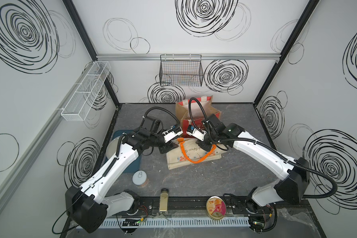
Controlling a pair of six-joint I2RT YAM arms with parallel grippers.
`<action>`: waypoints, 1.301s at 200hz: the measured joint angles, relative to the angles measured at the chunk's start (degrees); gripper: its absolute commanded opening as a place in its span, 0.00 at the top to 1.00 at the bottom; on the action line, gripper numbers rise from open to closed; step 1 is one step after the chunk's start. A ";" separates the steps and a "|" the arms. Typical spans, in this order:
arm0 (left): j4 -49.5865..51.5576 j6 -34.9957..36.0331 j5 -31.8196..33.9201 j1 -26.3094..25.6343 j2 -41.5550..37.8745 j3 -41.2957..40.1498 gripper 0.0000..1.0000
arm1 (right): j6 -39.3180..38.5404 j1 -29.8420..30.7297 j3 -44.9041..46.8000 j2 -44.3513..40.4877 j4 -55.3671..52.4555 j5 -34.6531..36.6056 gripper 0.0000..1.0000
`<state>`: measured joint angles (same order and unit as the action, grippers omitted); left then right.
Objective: Put away the canvas bag
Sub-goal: Press the canvas bag at the center of the board.
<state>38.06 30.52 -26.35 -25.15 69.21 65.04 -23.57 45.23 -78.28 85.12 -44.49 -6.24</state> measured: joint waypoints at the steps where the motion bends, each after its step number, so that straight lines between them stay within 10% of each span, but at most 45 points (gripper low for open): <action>1: -0.04 -0.09 0.11 0.00 -0.02 0.02 0.15 | 0.31 0.07 0.02 0.00 0.02 -0.02 0.94; 19: -0.59 -1.38 2.84 -0.35 -0.42 1.20 0.00 | 2.29 0.22 0.55 0.02 0.87 -0.15 0.94; 86: -0.85 -0.74 11.87 -14.29 4.59 15.39 0.01 | 7.89 -0.76 -0.52 1.86 2.91 -0.02 0.68; 154: -2.16 -1.57 10.71 -13.14 9.99 17.20 0.01 | 12.11 -6.80 4.42 -5.79 10.99 -4.70 0.30; 260: 6.86 2.49 12.46 -17.86 24.13 29.79 0.01 | 24.39 -16.15 13.97 -23.65 17.64 -9.11 0.14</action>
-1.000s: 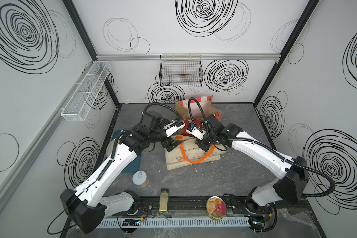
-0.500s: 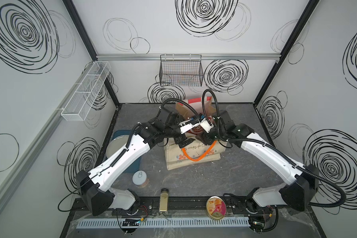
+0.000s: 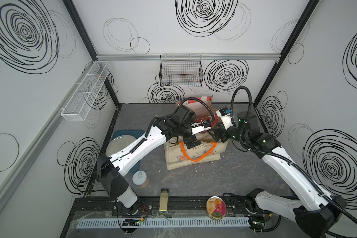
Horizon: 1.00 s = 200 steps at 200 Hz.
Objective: Put away the canvas bag
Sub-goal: Press the canvas bag at the center of the board.
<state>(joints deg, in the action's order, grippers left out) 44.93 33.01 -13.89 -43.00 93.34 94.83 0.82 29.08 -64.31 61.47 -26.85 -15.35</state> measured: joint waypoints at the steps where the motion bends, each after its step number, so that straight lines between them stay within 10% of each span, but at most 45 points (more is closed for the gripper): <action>1: 0.11 0.00 -0.09 0.00 0.09 0.15 0.01 | 0.24 -0.04 0.20 -0.31 -0.07 -0.02 0.14; 100: 5.81 3.28 2.40 -4.24 8.72 7.19 0.03 | 7.10 -9.40 7.23 -9.66 -3.52 -0.92 0.14; 135: 6.10 3.72 4.20 -4.92 10.34 7.21 0.24 | 7.19 -9.73 9.90 -10.34 -3.54 -1.11 0.18; 173: 5.73 3.78 4.94 -5.11 10.54 7.19 0.80 | 5.66 -10.36 12.48 -11.91 -1.90 -3.19 0.21; 200: 6.05 5.05 4.00 -4.59 10.54 7.19 0.87 | 3.19 -9.94 15.63 -13.03 0.28 -4.72 0.30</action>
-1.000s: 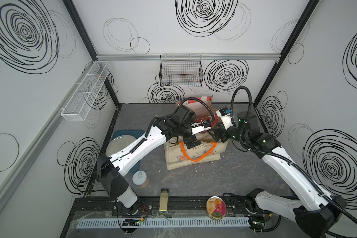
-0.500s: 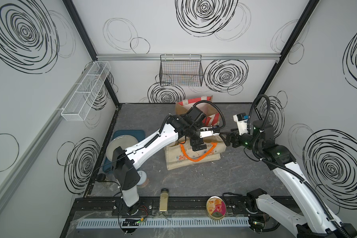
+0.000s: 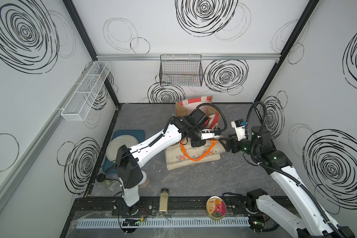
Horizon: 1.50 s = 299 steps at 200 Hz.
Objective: Put away the canvas bag
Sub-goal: Press the canvas bag at the center of the board.
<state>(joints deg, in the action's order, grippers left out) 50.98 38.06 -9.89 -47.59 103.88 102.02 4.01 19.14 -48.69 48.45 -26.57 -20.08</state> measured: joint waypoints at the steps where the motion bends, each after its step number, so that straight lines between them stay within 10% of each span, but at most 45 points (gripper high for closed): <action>1: 0.04 0.11 -0.11 0.07 0.00 0.00 0.87 | -0.04 0.04 0.04 -0.02 0.04 0.00 0.31; 102: 1.68 2.34 -4.98 6.14 -9.70 -9.90 0.94 | -11.89 13.14 3.80 3.41 7.32 2.67 0.47; 150: 0.15 1.77 -6.32 6.47 -10.25 -12.59 0.69 | -15.04 16.63 5.35 6.08 13.92 -0.26 0.94; 179: -1.18 0.63 -5.16 6.03 -10.27 -12.76 0.57 | -15.28 17.22 5.97 7.02 16.68 -1.33 0.96; 220: -1.84 -0.68 -5.27 5.77 -9.33 -12.20 0.90 | -15.19 16.02 7.78 7.13 20.04 -2.89 0.86; 233: -1.81 -0.76 -5.25 5.62 -8.66 -11.39 1.00 | -14.97 14.86 7.78 7.10 20.26 -3.85 0.65; 299: -2.67 0.90 -5.35 4.35 -9.25 -11.96 1.00 | -13.60 7.58 5.70 6.80 17.97 -6.58 0.00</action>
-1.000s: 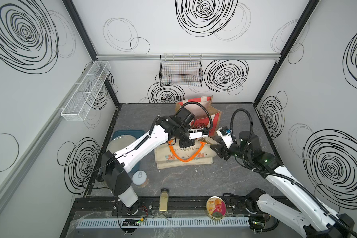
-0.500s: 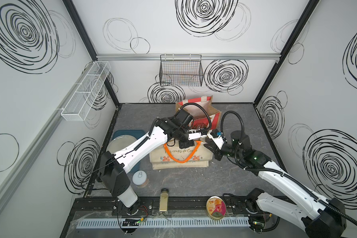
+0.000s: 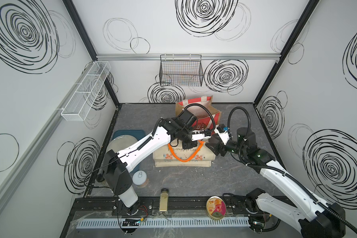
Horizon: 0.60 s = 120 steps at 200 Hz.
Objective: Put away the canvas bag
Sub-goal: Press the canvas bag at the center of the board.
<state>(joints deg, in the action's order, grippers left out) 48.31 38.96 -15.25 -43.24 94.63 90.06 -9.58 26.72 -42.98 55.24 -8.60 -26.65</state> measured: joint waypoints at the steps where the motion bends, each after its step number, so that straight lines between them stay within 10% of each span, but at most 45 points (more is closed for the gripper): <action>1: -0.04 0.13 -0.02 0.02 -0.11 -0.15 1.00 | 0.00 -0.17 0.00 0.04 0.00 -0.15 0.00; 120: 0.48 4.83 -2.25 1.70 -2.47 -2.29 1.00 | -11.37 -1.60 3.76 4.26 11.85 -11.13 0.00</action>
<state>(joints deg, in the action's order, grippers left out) 48.80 43.79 -17.50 -41.54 92.16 87.77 -20.95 25.12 -39.22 59.51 3.25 -37.78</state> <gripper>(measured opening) 0.079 0.999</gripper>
